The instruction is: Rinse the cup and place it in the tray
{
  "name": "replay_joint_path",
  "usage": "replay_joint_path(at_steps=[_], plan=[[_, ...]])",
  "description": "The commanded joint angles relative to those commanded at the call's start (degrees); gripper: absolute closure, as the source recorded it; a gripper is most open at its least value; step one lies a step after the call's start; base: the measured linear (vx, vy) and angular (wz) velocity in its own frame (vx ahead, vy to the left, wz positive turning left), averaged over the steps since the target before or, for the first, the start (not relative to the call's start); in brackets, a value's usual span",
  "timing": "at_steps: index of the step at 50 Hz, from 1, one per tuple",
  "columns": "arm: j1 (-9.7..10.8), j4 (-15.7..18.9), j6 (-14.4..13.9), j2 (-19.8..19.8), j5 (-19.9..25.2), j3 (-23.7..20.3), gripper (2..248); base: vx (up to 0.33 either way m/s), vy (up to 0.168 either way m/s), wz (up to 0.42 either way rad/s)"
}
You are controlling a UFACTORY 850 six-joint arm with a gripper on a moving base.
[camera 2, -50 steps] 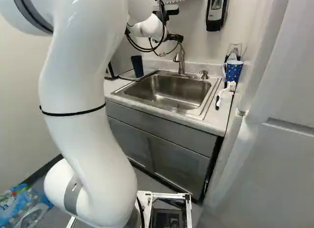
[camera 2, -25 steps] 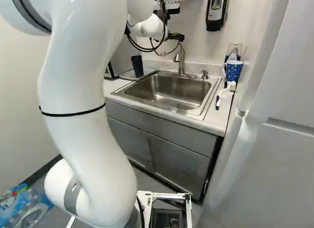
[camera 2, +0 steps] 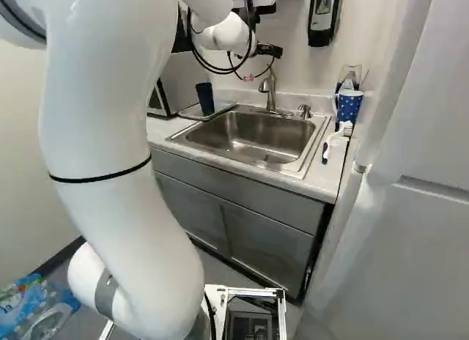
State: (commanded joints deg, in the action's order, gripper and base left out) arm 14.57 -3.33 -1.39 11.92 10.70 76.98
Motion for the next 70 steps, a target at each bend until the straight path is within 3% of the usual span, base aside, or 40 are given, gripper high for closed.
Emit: replay_joint_path(at_steps=[24, 70], plan=[[1.65, 0.00, 0.00, -6.34, -8.21, -6.83, 3, 0.000, 0.000, 0.000], [4.09, 0.00, 0.00, -19.97, -33.92, -20.34, 3, 0.000, 0.000, 0.000]])
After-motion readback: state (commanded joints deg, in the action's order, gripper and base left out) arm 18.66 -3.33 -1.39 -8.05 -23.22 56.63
